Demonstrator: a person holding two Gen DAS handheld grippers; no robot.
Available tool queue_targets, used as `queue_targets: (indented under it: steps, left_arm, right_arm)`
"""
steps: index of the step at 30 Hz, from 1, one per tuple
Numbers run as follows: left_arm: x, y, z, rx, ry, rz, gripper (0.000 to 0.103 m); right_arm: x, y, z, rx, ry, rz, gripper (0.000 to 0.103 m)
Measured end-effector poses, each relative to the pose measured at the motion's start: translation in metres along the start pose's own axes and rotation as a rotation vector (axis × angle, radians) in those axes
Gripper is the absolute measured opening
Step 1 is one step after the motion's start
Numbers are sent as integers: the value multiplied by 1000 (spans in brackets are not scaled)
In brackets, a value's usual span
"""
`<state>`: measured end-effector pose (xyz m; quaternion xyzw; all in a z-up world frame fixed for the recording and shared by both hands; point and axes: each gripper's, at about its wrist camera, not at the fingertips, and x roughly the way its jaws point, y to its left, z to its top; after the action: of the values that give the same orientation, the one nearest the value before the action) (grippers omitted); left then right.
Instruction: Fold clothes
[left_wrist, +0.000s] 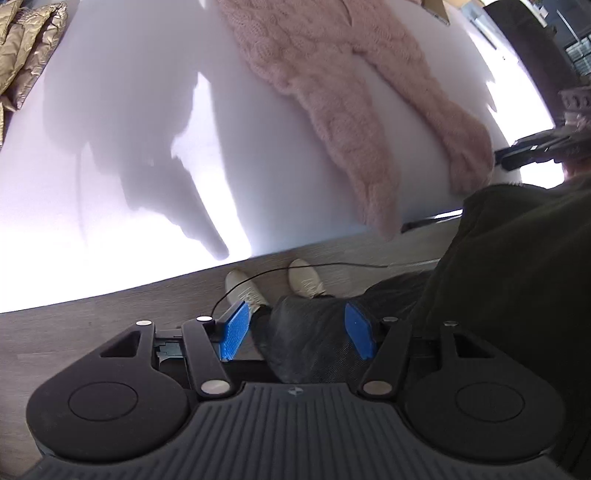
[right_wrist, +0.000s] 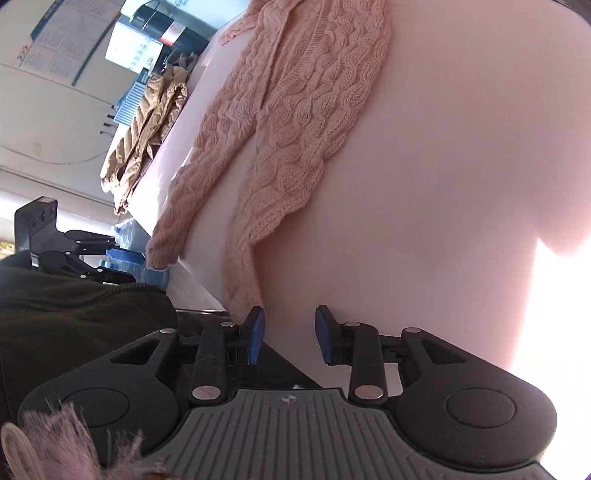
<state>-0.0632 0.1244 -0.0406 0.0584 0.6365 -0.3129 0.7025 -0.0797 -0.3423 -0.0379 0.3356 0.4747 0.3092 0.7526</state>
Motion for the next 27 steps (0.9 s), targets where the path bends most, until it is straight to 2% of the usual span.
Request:
queue_targets:
  steps: [1,2,7,9,11,14,19,22,25,27]
  left_arm:
    - [4,2,-5,10,38,39,55]
    - [-4,5,-4,10,14,40,56]
    - [-54,14,35,9,-197,80,58]
    - [-76,13,59,37,-289,108,67]
    - [-96,8,85,68,-373,133,73]
    - [-126,-1,123,159,-448,165,78]
    - [-164,-31,173,389,-500,266,81]
    - [-180,-48,196,523,-526,351,83]
    - [-189,-51,214,573,-576,437,84]
    - [-191,-44,227,554,-619,486,85]
  right_arm:
    - [-2,0,2,-16,10,-32,36]
    - [-4,0,5,-32,19,-64,44]
    - [-13,1,19,-112,65,-221,46]
    - [-15,11,44,-154,22,-209,48]
    - [-18,26,74,-210,-16,-196,56]
    - [-27,56,117,-307,-37,-180,65]
    - [-37,110,183,-487,-24,-194,70]
    - [-37,130,203,-553,-42,-217,75]
    - [-39,137,221,-591,-84,-237,77]
    - [-40,142,234,-616,-111,-251,78]
